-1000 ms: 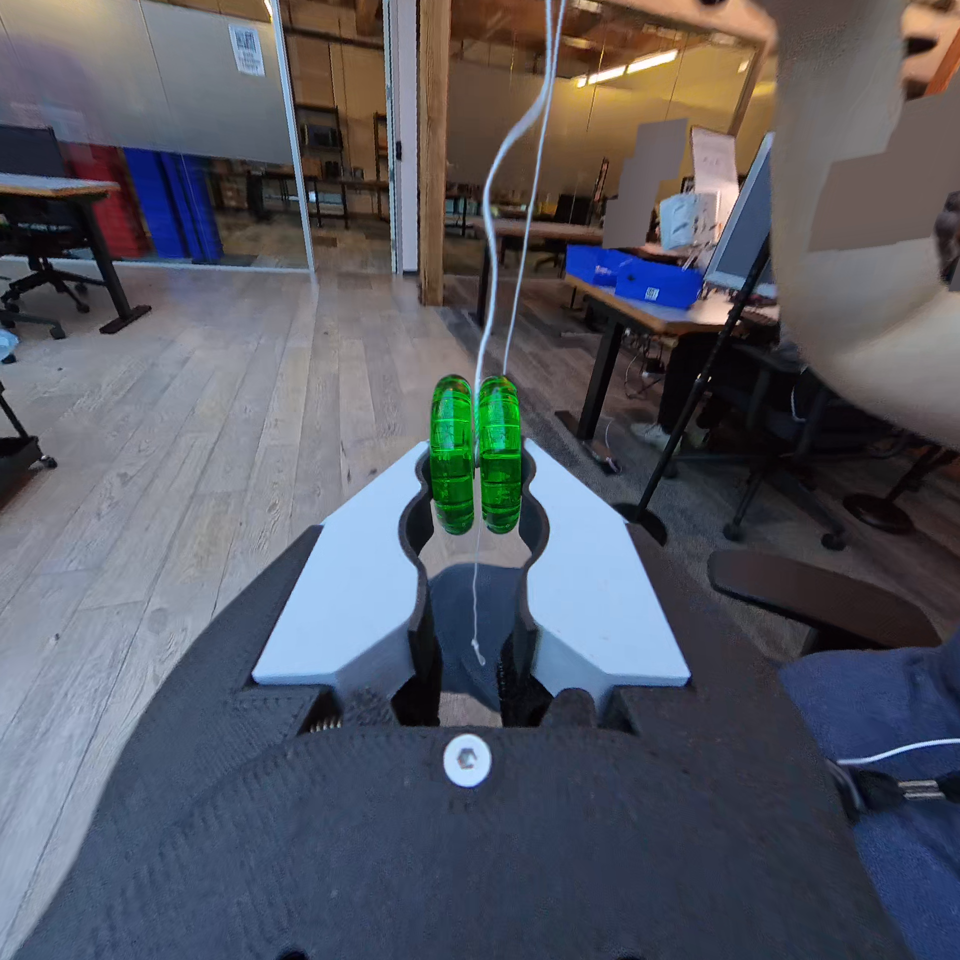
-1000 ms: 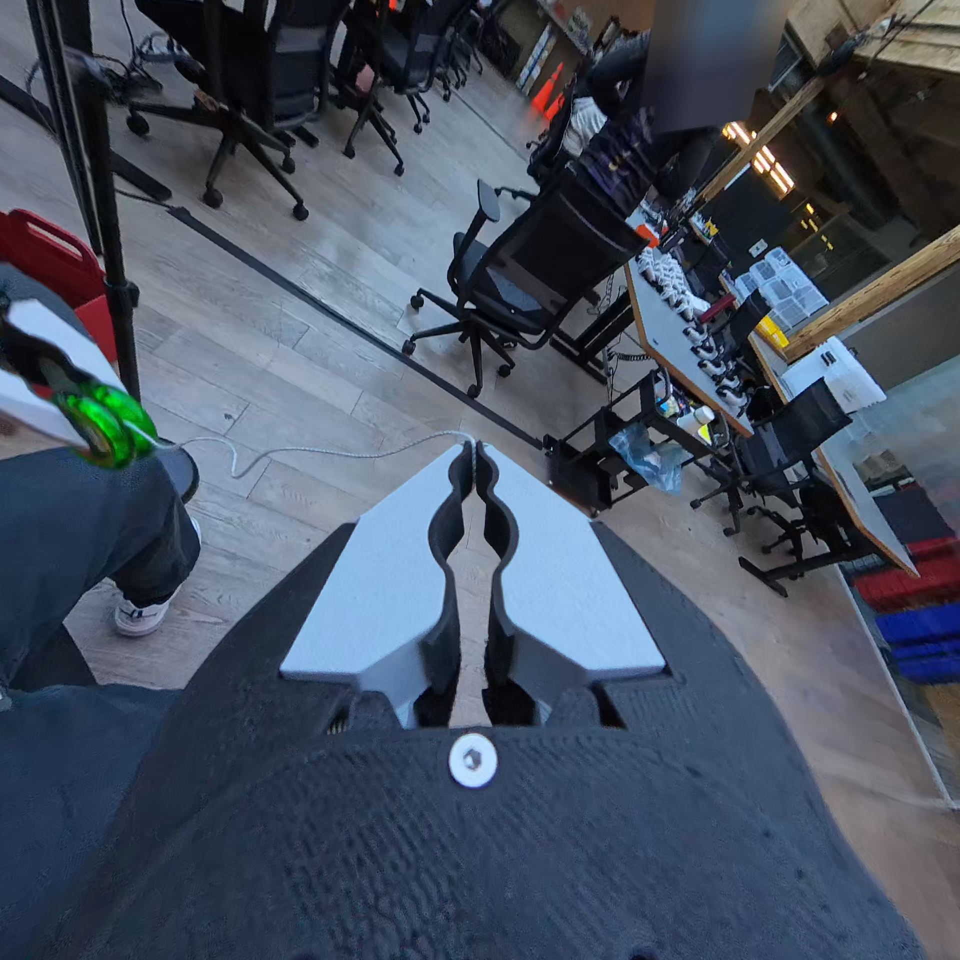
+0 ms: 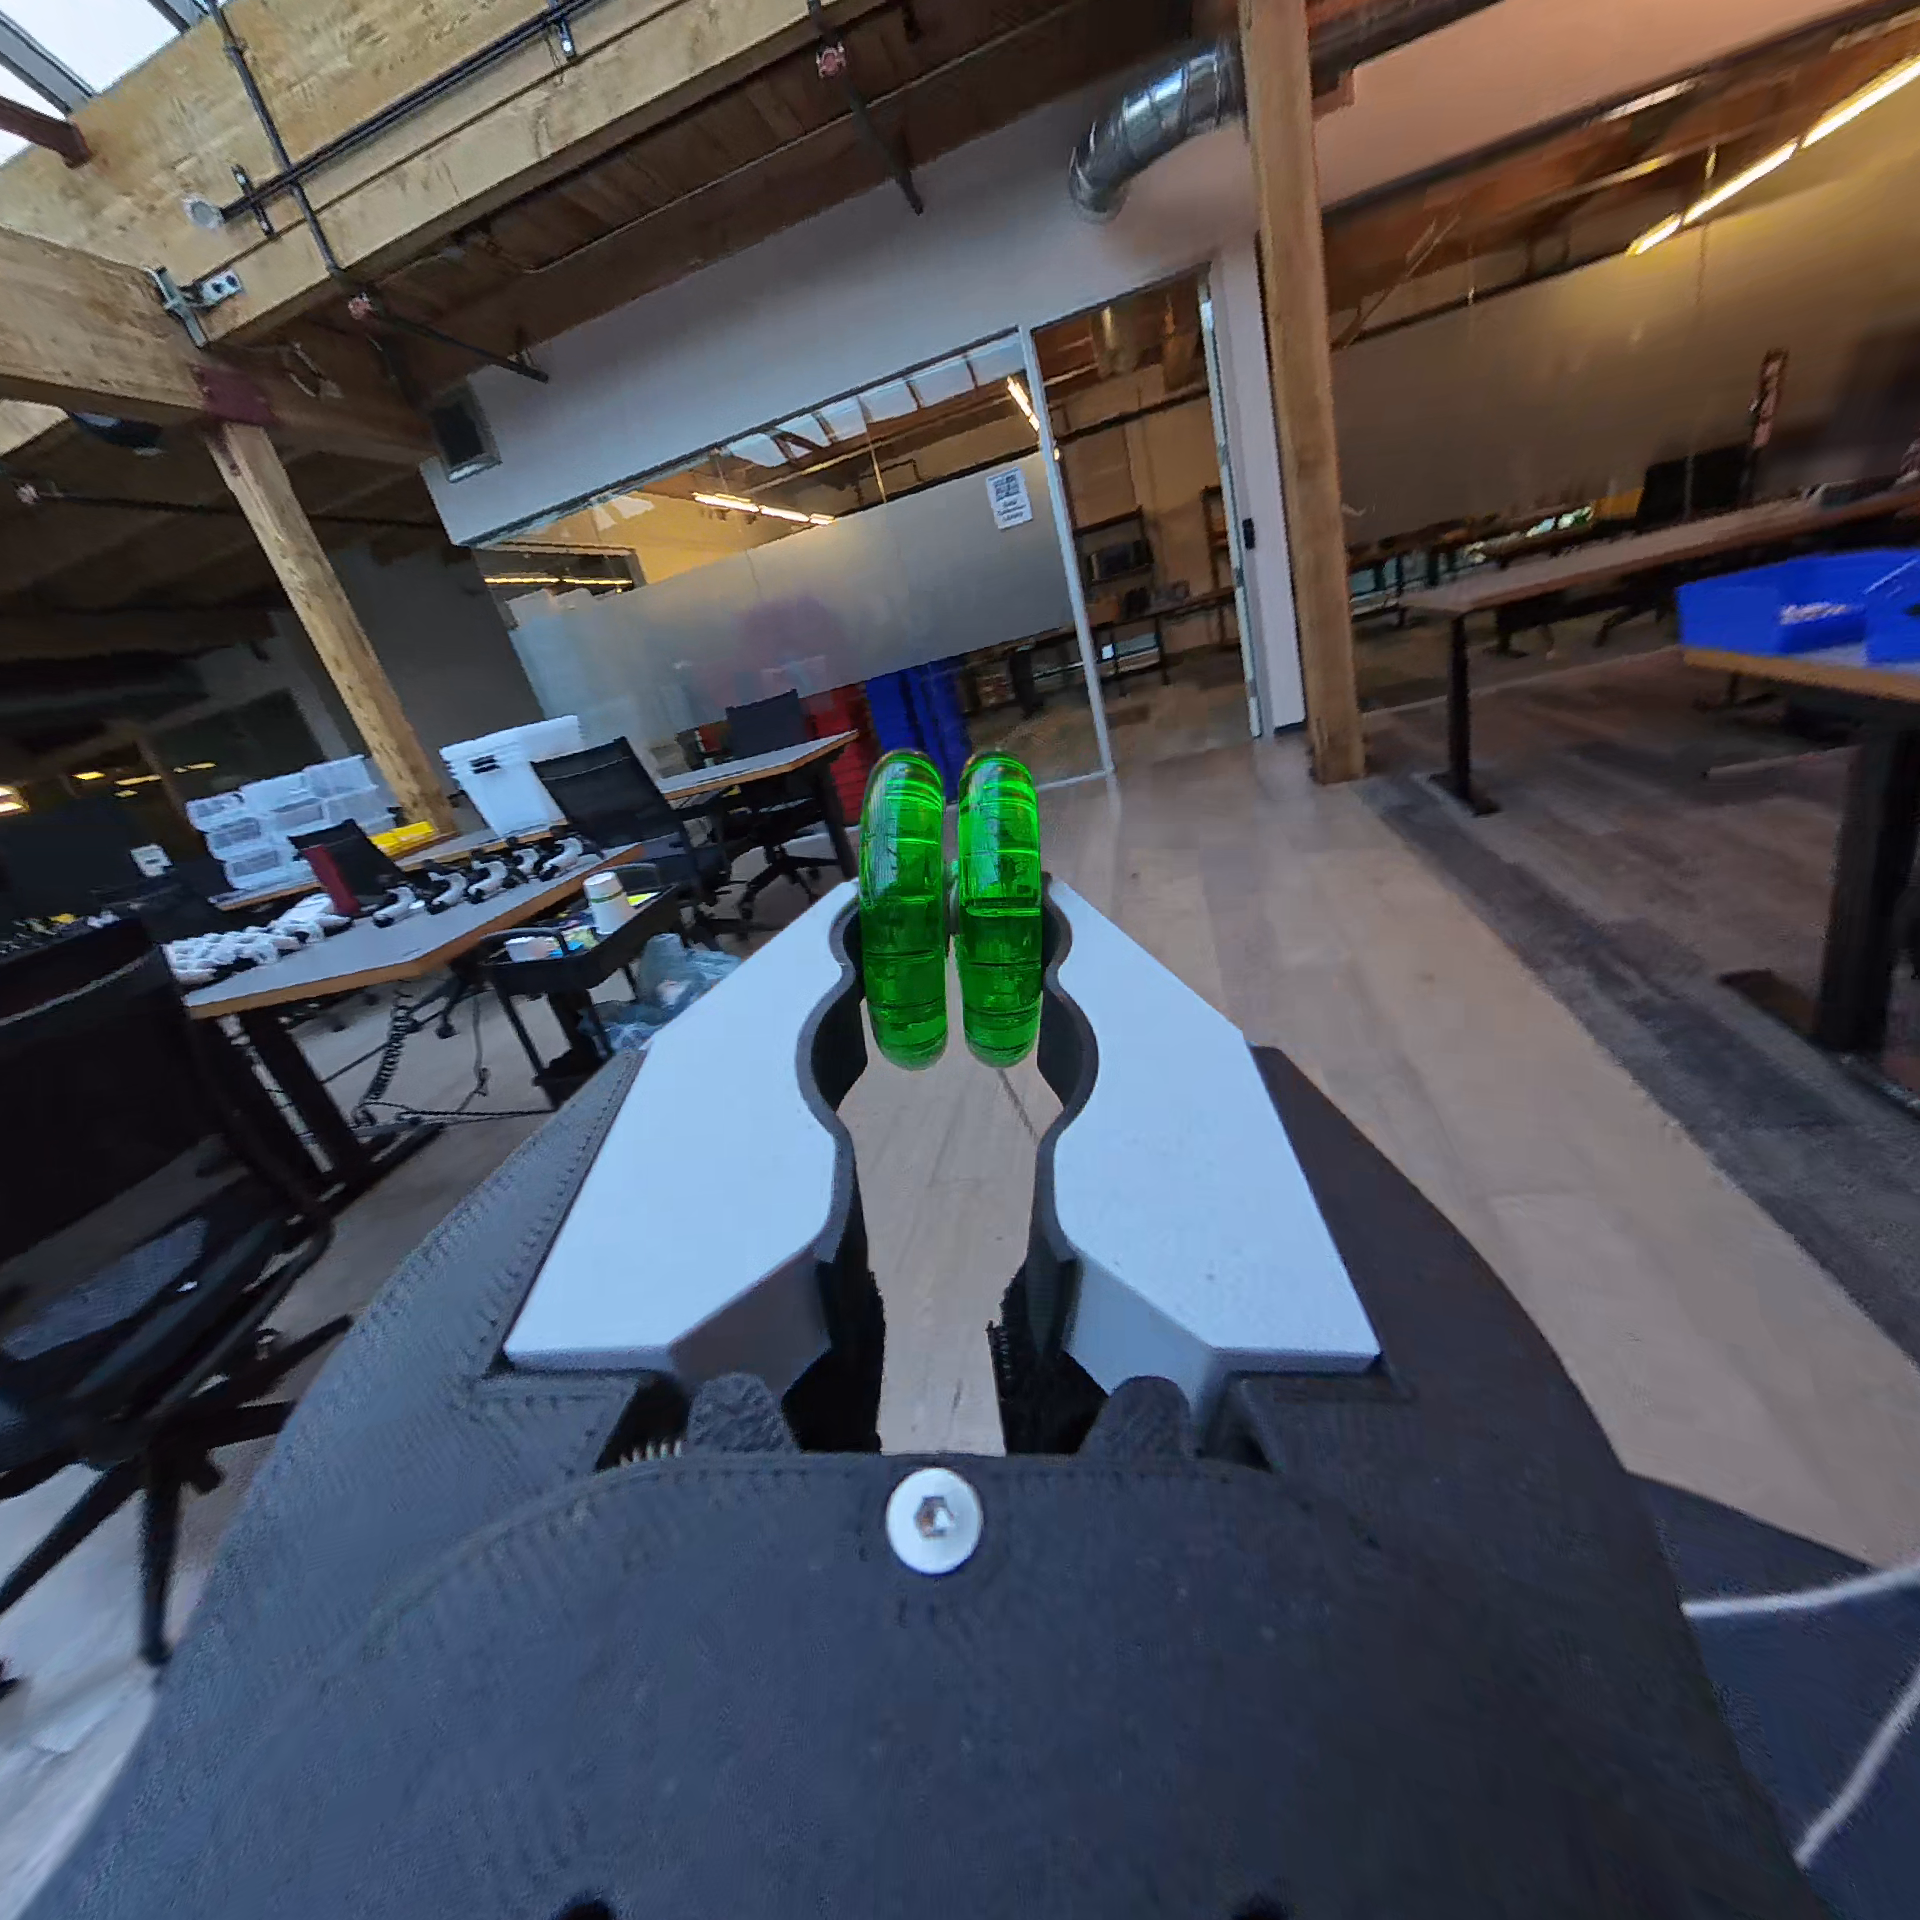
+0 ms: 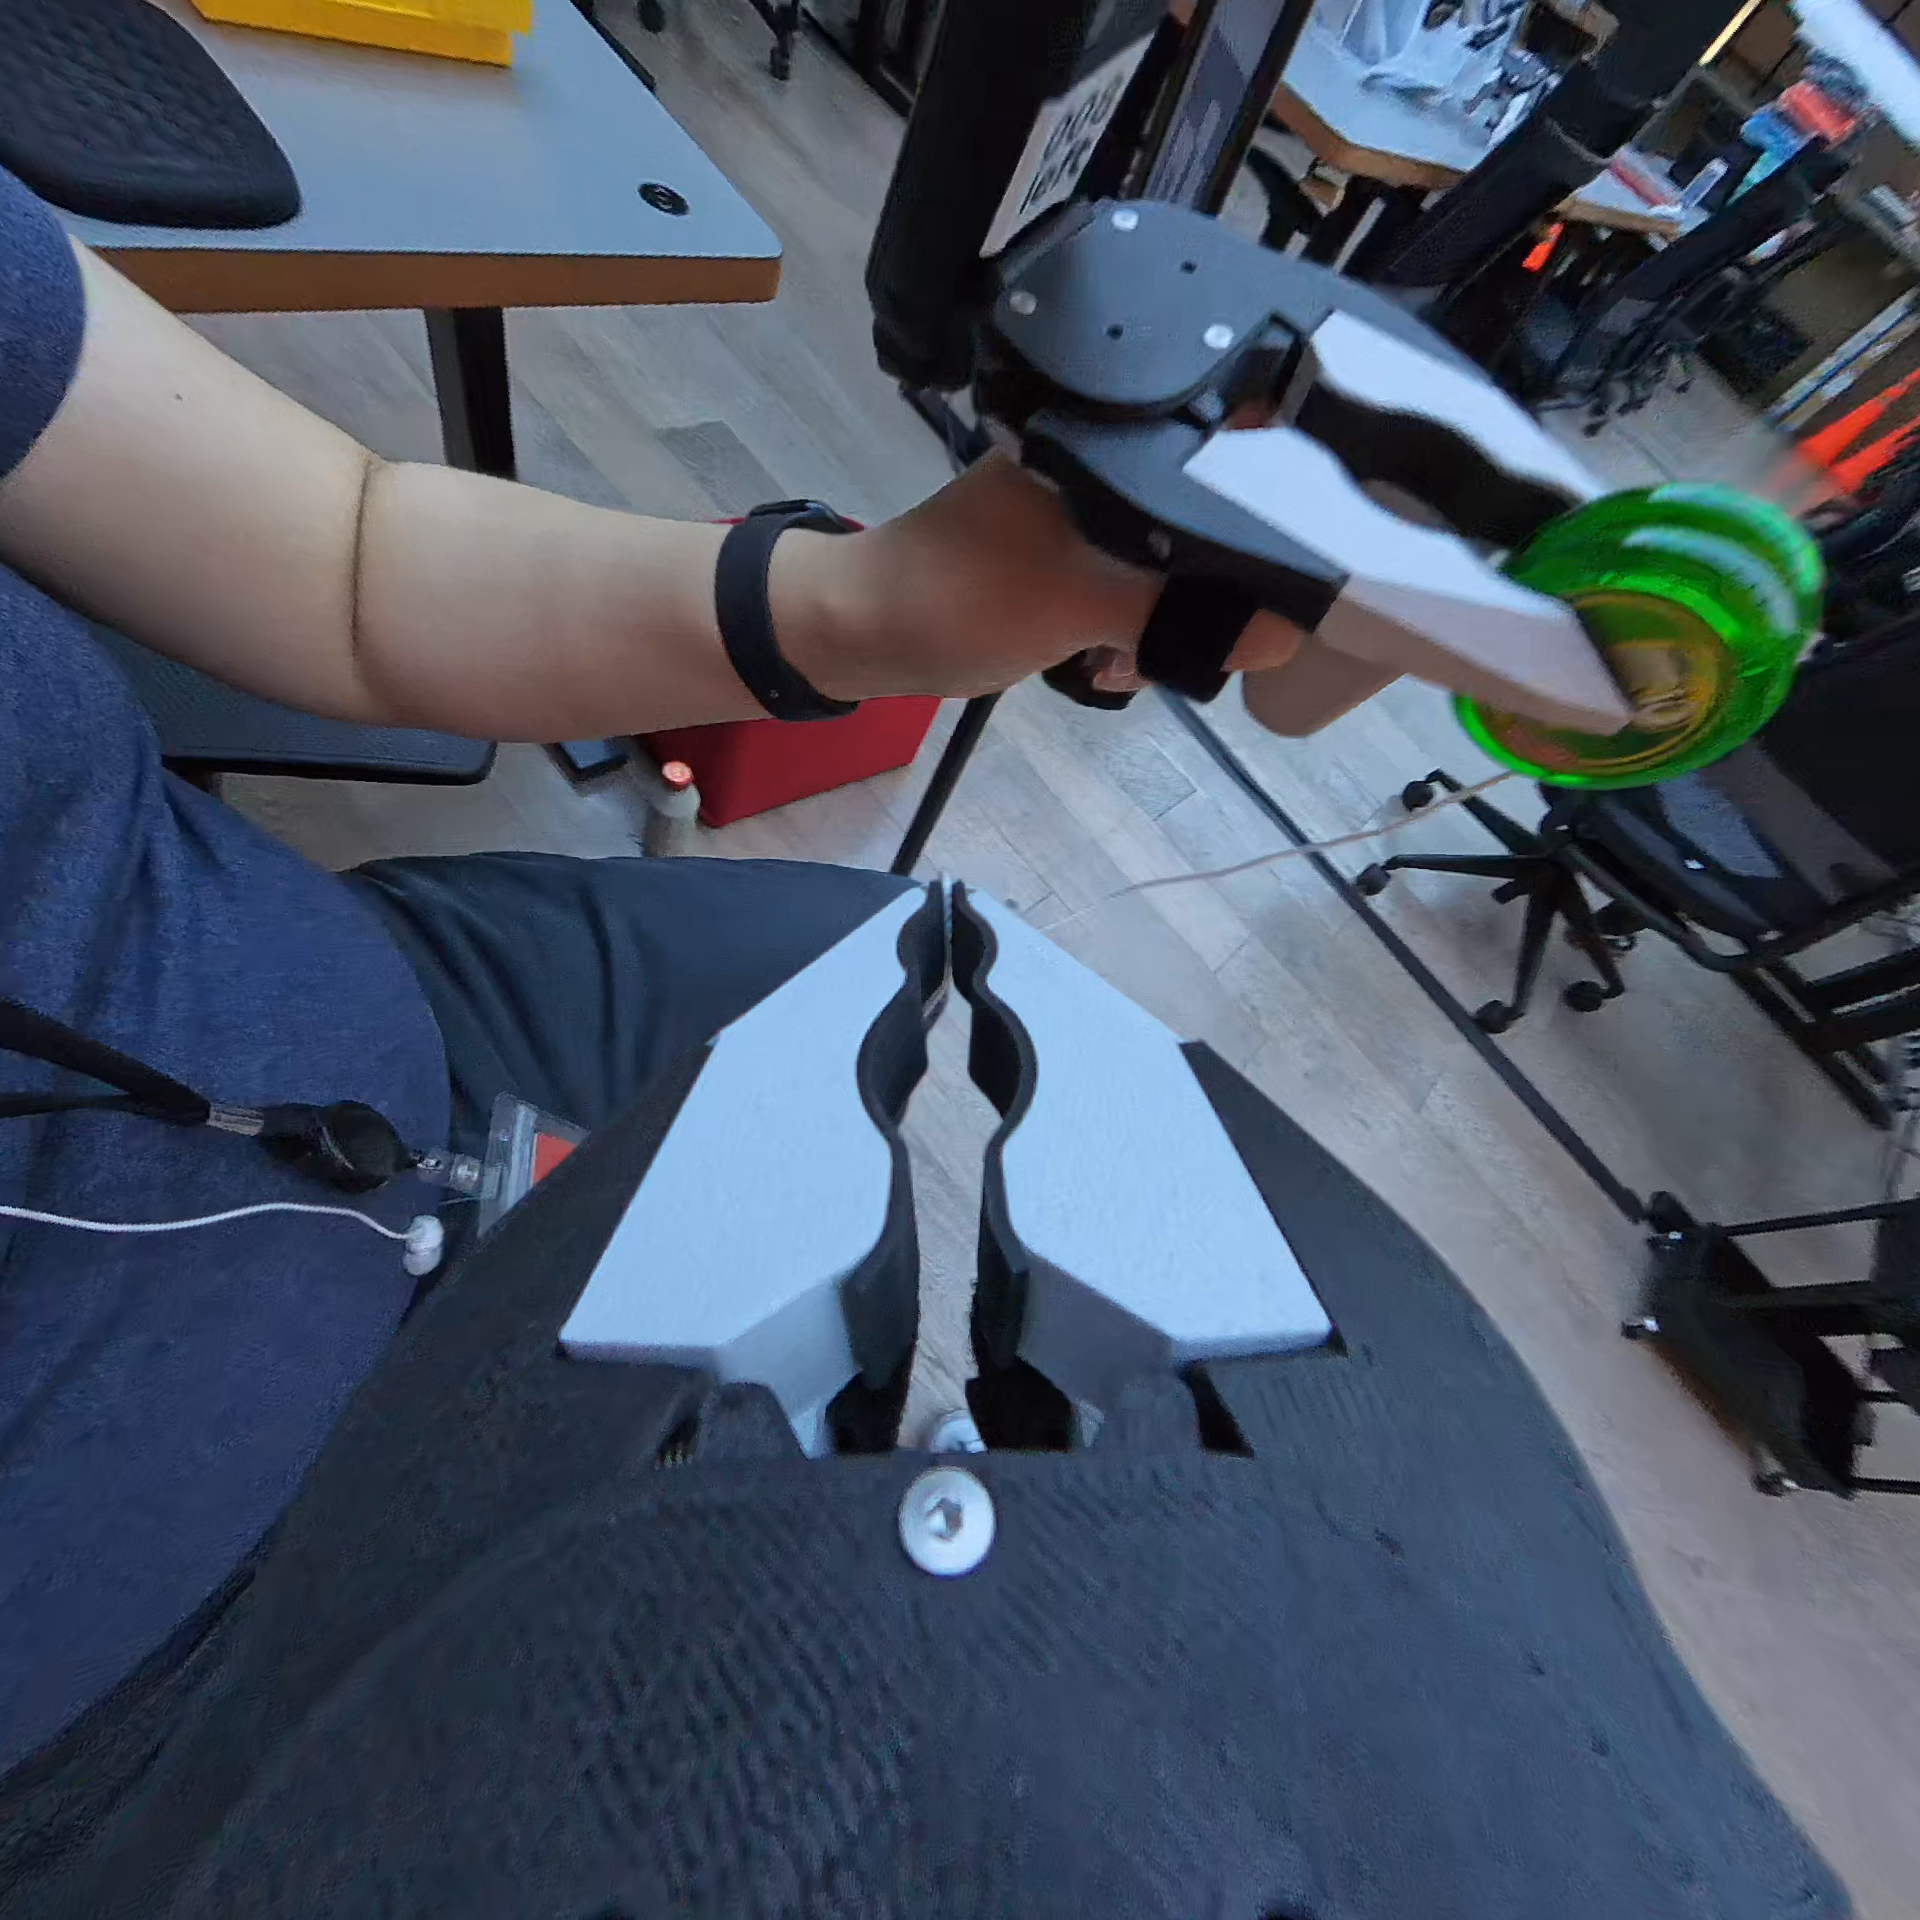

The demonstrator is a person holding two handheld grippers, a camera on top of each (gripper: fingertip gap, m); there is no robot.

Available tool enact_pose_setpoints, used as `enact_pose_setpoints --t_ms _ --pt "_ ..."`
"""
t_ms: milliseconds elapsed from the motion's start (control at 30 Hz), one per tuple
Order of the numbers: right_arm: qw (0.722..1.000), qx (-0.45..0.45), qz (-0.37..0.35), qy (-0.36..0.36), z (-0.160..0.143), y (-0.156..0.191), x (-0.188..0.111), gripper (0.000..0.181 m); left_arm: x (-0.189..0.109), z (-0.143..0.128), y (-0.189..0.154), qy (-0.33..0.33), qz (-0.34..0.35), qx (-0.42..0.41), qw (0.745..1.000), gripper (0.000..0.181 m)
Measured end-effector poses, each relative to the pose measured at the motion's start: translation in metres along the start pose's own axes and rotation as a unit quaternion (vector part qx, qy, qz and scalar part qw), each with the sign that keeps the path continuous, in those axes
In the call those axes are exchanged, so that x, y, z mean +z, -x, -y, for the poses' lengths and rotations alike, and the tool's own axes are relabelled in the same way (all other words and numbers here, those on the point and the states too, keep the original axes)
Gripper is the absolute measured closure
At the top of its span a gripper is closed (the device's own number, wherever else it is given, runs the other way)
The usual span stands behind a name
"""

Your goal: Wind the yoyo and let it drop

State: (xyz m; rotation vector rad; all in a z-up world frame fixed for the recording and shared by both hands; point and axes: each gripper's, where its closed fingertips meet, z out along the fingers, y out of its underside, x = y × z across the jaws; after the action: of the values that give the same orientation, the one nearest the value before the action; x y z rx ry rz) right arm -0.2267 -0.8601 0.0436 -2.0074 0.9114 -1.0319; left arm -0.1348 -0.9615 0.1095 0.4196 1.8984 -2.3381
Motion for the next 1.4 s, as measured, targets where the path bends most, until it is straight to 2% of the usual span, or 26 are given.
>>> enact_pose_setpoints --t_ms 33,167,233,267,333,400,500,567,667,800,933,1000,1300,1400 --pt "1.0 -0.014 -0.014 -0.003 0.006 -0.002 -0.007 0.181 0.0 -0.003 -0.002 0.008 0.007 0.025 1.0 0.154" --pt "0.998 -0.025 -0.058 -0.032 0.024 -0.017 -0.037 0.181 -0.002 -0.01 -0.015 0.023 0.021 0.097 0.995 0.154" --pt "0.997 0.002 -0.051 -0.05 0.026 -0.023 -0.046 0.181 -0.004 -0.011 -0.022 0.025 0.029 0.127 0.991 0.154" --pt "0.997 0.03 -0.035 -0.066 0.026 -0.024 -0.047 0.174 -0.006 -0.011 -0.025 0.024 0.036 0.143 0.989 0.154" --pt "0.989 0.098 -0.015 -0.107 0.028 -0.033 -0.045 0.145 -0.008 -0.008 -0.035 0.016 0.048 0.177 0.983 0.154" --pt "0.977 0.155 -0.026 -0.146 0.025 -0.052 -0.038 0.125 -0.01 -0.002 -0.045 0.005 0.063 0.206 0.977 0.154" --pt "0.95 0.228 -0.059 -0.205 0.014 -0.081 -0.024 0.11 -0.012 0.005 -0.057 -0.01 0.083 0.229 0.97 0.154" --pt "0.929 0.266 -0.043 -0.255 0.016 -0.086 -0.017 0.104 -0.013 0.008 -0.062 -0.013 0.093 0.241 0.966 0.154" --pt "0.911 0.29 -0.025 -0.292 0.019 -0.088 -0.006 0.104 -0.015 0.012 -0.064 -0.014 0.102 0.261 0.96 0.154" --pt "0.904 0.28 -0.011 -0.322 0.029 -0.087 -0.002 0.107 -0.018 0.015 -0.069 -0.021 0.101 0.264 0.959 0.154" --pt "0.91 0.269 -0.002 -0.315 0.03 -0.086 0.003 0.106 -0.02 0.017 -0.074 -0.03 0.106 0.269 0.957 0.154" --pt "0.916 0.257 0.019 -0.307 0.032 -0.077 0.007 0.116 -0.02 0.018 -0.077 -0.035 0.106 0.27 0.957 0.153" --pt "0.93 0.203 -0.013 -0.305 0.034 -0.069 0.002 0.117 -0.025 0.025 -0.088 -0.074 0.12 0.291 0.946 0.153" --pt "0.933 0.208 -0.007 -0.293 0.028 -0.067 0.0 0.117 -0.024 0.018 -0.094 -0.067 0.103 0.309 0.943 0.149"
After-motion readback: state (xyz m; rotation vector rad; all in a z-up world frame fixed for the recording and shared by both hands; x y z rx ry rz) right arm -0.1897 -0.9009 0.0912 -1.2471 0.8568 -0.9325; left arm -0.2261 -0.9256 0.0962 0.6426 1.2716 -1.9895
